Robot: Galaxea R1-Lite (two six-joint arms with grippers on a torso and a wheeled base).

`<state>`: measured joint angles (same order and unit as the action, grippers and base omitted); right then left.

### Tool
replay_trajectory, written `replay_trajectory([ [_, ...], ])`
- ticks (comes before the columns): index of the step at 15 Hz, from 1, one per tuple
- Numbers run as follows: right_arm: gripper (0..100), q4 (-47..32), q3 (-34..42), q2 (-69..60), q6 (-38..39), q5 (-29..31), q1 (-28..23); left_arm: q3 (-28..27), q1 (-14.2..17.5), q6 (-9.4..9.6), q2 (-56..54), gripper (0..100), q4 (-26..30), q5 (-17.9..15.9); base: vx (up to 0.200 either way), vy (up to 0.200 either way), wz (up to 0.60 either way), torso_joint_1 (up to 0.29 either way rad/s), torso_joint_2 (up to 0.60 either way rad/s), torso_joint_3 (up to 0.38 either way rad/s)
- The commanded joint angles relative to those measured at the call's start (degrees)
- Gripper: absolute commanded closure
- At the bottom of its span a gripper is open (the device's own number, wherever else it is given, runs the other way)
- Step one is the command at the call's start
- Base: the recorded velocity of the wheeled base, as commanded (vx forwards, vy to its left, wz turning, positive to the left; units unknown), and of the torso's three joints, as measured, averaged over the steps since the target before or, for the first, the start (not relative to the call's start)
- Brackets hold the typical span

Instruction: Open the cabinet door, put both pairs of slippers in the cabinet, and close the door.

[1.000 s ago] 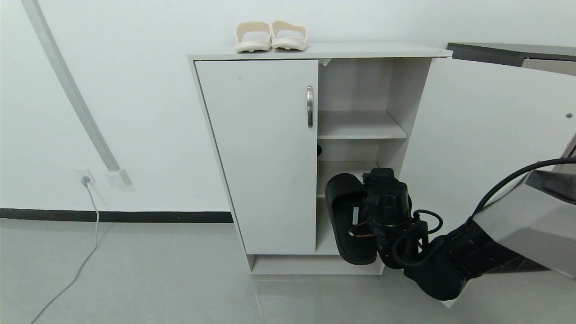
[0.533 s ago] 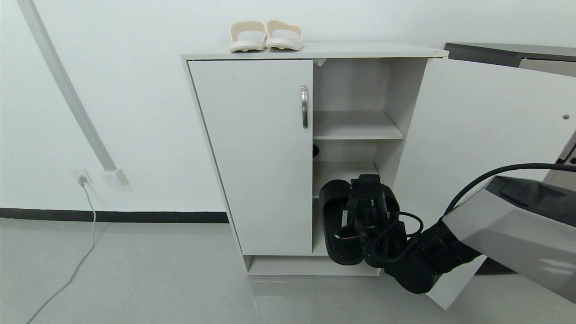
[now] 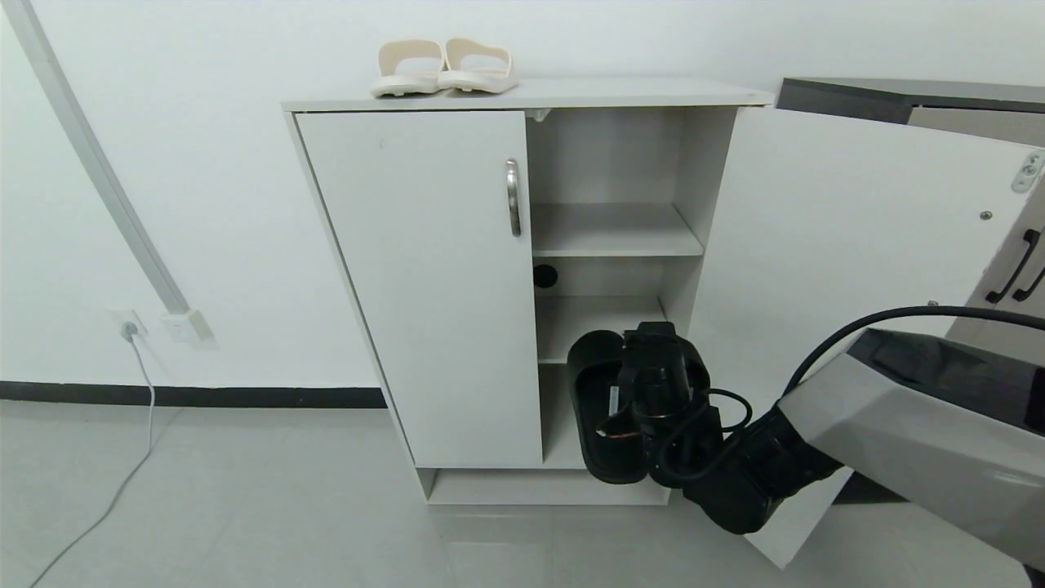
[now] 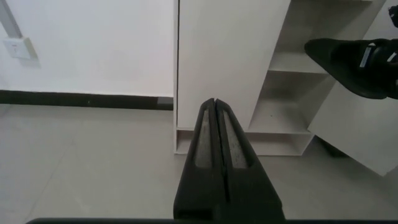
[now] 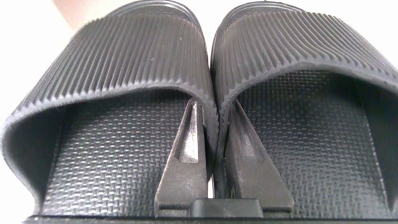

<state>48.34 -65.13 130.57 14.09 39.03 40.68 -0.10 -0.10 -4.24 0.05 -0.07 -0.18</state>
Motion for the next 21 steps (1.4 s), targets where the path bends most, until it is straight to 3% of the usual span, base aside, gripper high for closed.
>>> replay_trajectory([
  [1, 100, 0.0, -3.3, 3.3, -1.2, -0.4, 1.3, 0.0, 0.0, -0.06, 0.1, 100, 0.0, 0.0, 0.0, 0.0, 0.0, 0.0, 0.0, 0.0],
  [12, 100, 0.1, -3.9, 6.2, -1.3, 0.1, 1.3, 0.0, 0.0, 0.02, 0.1, 100, 0.0, 0.0, 0.0, 0.0, 0.0, 0.0, 0.0, 0.0],
  [21, 100, 3.2, -3.8, 6.7, -1.3, 0.2, 1.2, 0.0, 0.0, 0.02, 0.1, 100, 0.0, -0.1, 0.0, 0.0, 0.0, 0.001, 0.0, -0.176],
])
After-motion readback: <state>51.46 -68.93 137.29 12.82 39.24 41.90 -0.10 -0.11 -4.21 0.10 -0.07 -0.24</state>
